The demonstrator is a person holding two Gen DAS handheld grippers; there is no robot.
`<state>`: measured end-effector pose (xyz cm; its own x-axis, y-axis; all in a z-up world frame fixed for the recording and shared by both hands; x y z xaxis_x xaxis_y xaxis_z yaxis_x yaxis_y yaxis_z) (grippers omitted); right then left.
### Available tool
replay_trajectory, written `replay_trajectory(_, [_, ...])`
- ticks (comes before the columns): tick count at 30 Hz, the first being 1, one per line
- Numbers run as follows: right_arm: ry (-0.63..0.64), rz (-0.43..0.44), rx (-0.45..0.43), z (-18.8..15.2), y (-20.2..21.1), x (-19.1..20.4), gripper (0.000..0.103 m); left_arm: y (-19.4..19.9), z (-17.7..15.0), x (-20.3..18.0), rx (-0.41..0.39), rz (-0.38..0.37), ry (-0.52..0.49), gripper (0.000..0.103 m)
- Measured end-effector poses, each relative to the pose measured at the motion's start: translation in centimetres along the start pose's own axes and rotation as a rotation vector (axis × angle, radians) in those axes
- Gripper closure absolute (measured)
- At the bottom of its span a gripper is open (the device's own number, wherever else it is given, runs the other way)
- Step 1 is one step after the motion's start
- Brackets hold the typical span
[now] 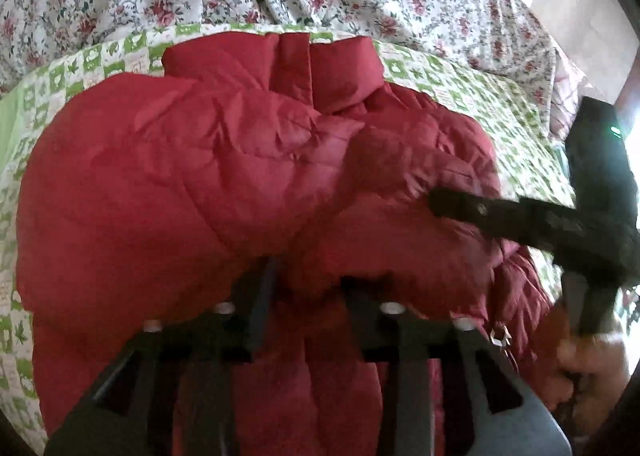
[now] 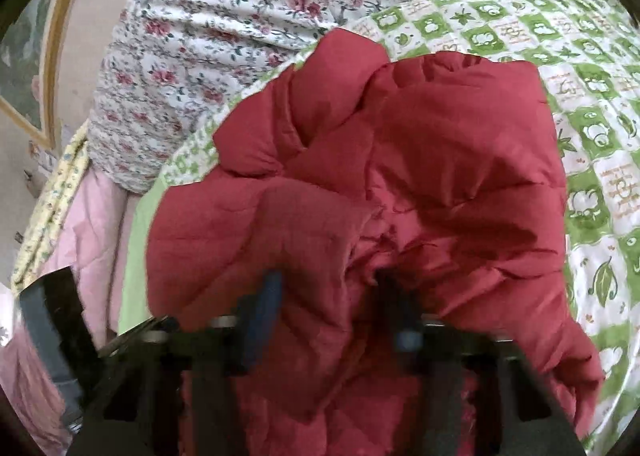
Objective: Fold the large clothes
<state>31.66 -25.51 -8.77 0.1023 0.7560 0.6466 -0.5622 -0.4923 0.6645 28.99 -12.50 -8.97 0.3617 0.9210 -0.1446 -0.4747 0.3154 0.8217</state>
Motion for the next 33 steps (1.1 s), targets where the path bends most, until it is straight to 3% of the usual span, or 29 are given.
replay_trajectory(2, [-0.007,0.001,-0.02,0.1,0.5,-0.2,0.089,0.9,-0.9,0.3,0.009,-0.017,0.001,0.042])
replay_trajectory(5, [0.015,-0.012,-0.044,0.2,1.5,0.0,0.094,2.7,-1.9,1.0,-0.006,-0.041,0.0,0.042])
replay_trajectory(7, [0.055,-0.036,-0.063,0.4,2.4,0.5,0.096,4.6,-2.0,2.8,-0.051,0.0,0.005,0.042])
replay_trajectory(14, [0.191,-0.111,-0.144,1.5,7.6,2.8,0.097,7.2,2.2,11.4,-0.15,0.093,0.141,0.042])
replay_trajectory(18, [0.195,-0.151,-0.148,2.5,8.2,1.8,0.097,4.6,4.0,13.4,-0.104,0.026,0.154,0.042])
replay_trajectory(23, [0.198,-0.241,-0.073,1.9,4.9,-0.8,0.096,-0.1,2.2,14.9,0.002,0.108,0.129,0.042])
replay_trajectory(26, [0.166,-0.266,-0.055,1.0,4.0,-2.5,0.085,-0.9,1.0,15.3,0.015,0.093,0.142,0.04])
replay_trajectory(29, [0.151,-0.299,-0.124,1.2,5.8,-2.1,0.078,-0.9,0.8,15.2,0.01,0.101,0.137,0.04])
replay_trajectory(31, [0.189,-0.337,-0.236,1.8,8.1,-0.3,0.078,-1.0,0.8,15.2,0.009,0.111,0.133,0.04])
replay_trajectory(33, [0.246,-0.311,-0.271,1.8,8.5,2.2,0.076,-1.1,0.8,15.0,0.007,0.122,0.13,0.04])
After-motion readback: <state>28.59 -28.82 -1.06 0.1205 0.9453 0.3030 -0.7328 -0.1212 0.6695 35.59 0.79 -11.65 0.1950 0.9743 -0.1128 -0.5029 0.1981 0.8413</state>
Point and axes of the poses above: each gripper's, at about its wrist camera, not at the fingertips, and y roughly against the way its jaws point, x to its left, z to its top, the point moved 8 cm from there along -y, roughly the way its jaws point
